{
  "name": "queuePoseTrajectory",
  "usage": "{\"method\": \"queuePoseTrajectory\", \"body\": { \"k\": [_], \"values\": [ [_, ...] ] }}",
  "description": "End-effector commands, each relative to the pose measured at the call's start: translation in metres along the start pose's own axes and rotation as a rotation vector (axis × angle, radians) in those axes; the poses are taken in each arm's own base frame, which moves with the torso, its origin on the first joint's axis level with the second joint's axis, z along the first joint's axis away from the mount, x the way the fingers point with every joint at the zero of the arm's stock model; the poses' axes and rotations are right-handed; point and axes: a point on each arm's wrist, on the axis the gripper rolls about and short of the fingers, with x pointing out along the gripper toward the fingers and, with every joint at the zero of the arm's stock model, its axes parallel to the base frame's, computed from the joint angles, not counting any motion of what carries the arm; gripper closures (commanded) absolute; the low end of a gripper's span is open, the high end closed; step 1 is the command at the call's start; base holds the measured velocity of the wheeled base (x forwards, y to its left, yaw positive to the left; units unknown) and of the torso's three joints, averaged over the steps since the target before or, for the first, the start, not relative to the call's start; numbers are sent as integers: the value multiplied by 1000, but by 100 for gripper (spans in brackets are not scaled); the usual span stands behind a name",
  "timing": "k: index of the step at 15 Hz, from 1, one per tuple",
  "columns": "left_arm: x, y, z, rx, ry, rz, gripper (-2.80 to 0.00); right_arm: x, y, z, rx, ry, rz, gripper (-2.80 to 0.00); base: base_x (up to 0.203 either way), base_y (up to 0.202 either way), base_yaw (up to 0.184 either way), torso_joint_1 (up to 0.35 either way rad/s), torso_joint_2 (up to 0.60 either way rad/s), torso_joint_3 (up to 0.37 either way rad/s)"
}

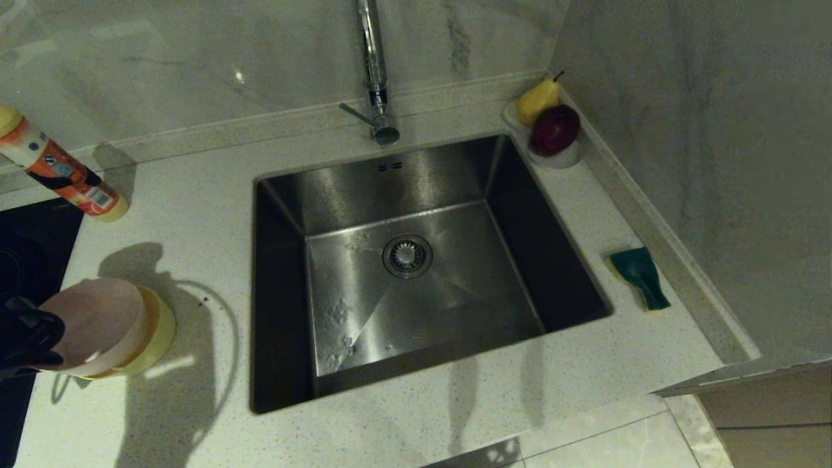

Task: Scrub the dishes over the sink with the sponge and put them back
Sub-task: Place the bowl on the bowl

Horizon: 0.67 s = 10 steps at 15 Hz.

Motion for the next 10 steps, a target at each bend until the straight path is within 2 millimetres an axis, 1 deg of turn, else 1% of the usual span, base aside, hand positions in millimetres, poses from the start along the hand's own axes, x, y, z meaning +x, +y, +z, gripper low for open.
{"method": "queuePoseTrajectory", "body": {
  "k": [1,4,7,10],
  "values": [
    [4,2,-3,-4,20,11,0,0,0,0,0,1,1,0,0,0,0,0,0,0],
    [3,2,-3,-8,16,-9,0,0,0,0,0,1,1,0,0,0,0,0,0,0],
    [6,2,-6,-4,10,-70,0,0,0,0,0,1,1,0,0,0,0,0,0,0],
    [6,3,-6,-5,8,-68,0,0,0,0,0,1,1,0,0,0,0,0,0,0]
  ]
}}
